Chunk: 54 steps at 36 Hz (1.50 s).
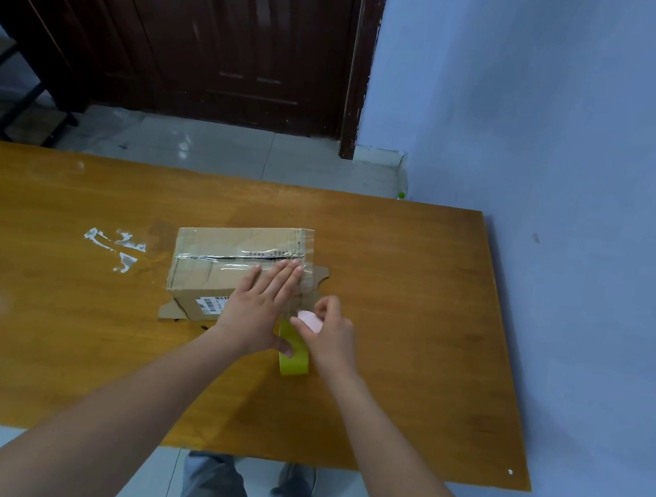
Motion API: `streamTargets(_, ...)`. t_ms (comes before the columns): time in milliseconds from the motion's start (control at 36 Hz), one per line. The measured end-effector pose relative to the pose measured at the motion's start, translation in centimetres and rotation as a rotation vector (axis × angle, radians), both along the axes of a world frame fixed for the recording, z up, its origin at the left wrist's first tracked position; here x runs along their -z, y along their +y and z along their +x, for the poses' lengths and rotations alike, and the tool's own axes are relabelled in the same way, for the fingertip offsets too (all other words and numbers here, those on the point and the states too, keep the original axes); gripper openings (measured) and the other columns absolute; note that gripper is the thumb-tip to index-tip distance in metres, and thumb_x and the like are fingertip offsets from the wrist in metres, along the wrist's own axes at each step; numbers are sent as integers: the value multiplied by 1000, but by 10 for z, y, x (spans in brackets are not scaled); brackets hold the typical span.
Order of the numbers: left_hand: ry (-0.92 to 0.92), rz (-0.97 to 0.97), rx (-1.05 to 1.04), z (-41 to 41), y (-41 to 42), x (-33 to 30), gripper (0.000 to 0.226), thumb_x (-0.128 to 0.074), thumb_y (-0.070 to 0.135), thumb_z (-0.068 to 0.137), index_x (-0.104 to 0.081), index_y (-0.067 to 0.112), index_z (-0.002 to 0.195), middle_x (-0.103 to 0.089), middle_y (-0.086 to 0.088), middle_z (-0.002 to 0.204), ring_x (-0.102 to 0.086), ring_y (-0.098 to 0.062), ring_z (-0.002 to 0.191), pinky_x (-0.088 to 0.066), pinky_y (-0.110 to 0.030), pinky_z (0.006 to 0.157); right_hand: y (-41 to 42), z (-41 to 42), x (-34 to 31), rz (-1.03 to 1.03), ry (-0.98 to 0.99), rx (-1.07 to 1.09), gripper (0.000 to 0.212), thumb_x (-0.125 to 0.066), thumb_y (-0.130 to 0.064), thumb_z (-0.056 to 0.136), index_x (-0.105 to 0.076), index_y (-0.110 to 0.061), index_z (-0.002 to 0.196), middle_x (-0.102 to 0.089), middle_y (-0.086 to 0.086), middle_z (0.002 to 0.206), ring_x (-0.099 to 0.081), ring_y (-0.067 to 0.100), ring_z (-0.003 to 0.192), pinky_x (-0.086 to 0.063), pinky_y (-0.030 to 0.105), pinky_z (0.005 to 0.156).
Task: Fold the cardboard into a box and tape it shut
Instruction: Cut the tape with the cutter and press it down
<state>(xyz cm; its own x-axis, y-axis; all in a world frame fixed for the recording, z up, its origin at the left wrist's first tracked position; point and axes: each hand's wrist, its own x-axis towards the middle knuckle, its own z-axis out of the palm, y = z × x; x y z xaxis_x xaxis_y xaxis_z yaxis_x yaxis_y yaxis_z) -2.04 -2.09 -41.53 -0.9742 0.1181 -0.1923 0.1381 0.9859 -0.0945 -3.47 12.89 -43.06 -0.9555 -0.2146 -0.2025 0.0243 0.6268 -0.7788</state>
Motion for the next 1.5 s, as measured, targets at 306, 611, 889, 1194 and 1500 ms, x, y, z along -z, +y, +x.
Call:
streamTargets(306, 7, -18, 16, 0, 0, -2, 132, -54, 81, 61, 33, 15, 136, 24, 2, 153, 16, -19, 144, 6, -41, 116, -13, -7, -1, -15, 39, 8, 36, -69, -29, 84, -46, -10, 104, -62, 11, 101, -58, 30, 90, -44, 38, 71)
streamTargets(611, -4, -20, 8, 0, -1, 0, 132, -47, 86, 60, 36, 15, 134, 35, 4, 145, 34, -15, 133, 14, -41, 114, 24, -7, 25, 129, -42, 229, 32, -60, -39, 90, -44, -14, 103, -64, 11, 96, -58, 28, 80, -33, 28, 60)
streamTargets(889, -36, -14, 6, -1, -1, -1, 132, -47, 86, 60, 36, 15, 134, 38, 3, 143, 37, -18, 131, 14, -42, 115, 54, 10, 65, 480, 23, 54, 34, -52, -21, 95, -46, -13, 127, -59, 7, 121, -45, 23, 120, -42, 33, 90)
streamTargets(1194, -30, -9, 10, 0, 0, -1, 134, -48, 86, 60, 37, 15, 134, 37, 3, 143, 35, -16, 132, 13, -42, 115, 23, -4, 39, -119, -50, 49, 38, -59, -27, 91, -50, -14, 126, -49, 3, 129, -44, 20, 125, -39, 31, 98)
streamTargets(1500, -32, 15, 22, 1, -1, 0, 134, -49, 87, 58, 36, 16, 134, 37, 4, 143, 33, -16, 134, 12, -42, 115, -3, -4, 26, -363, -332, 1, 17, -64, -12, 88, -64, -1, 102, -65, 12, 104, -58, 17, 96, -45, 25, 80)
